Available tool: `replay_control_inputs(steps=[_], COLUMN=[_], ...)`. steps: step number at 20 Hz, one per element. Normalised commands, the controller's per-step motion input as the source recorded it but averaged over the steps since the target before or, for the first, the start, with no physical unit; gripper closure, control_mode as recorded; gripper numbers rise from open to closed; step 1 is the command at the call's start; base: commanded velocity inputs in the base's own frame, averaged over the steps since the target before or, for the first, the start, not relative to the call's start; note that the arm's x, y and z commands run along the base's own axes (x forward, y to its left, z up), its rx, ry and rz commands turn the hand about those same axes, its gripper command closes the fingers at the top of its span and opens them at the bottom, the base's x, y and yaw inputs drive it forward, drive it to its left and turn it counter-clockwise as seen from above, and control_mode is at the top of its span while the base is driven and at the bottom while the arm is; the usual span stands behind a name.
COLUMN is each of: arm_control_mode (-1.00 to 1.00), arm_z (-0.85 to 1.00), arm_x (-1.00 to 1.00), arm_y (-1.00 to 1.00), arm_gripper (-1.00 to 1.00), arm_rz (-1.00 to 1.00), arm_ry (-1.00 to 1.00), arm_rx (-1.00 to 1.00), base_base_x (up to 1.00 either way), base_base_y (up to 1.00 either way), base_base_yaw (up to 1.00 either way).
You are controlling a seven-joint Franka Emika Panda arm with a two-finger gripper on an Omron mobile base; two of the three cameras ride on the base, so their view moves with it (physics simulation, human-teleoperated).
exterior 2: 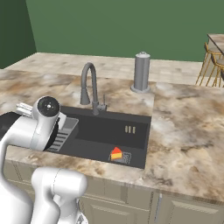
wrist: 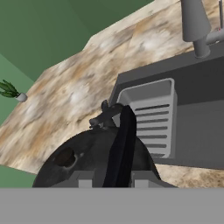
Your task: Open the cabinet, pick the kettle from the cabinet, and place it in the sink.
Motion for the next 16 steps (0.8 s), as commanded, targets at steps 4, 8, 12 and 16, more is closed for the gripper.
replay_control_inputs(steps=[4,8,12,16], arm_control_mode=[1.0,1.0,1.0,1.0], arm_z=[0.0,0.0,0.0,0.0], arm_x=[0.0,0.0,0.0,0.0], arm_y=[0.0,0.0,0.0,0.0], arm_gripper=[1.0,1.0,1.0,1.0], arm_rz=[0.0,0.0,0.0,0.0], arm_ry=[0.0,0.0,0.0,0.0], arm_rx=[0.0,0.0,0.0,0.0], base_base_x=[0.02,0.0,0.0,0.0], base_base_y=[-0.1,0.0,0.0,0.0], base_base_yaw=[0.0,0.0,0.0,0.0])
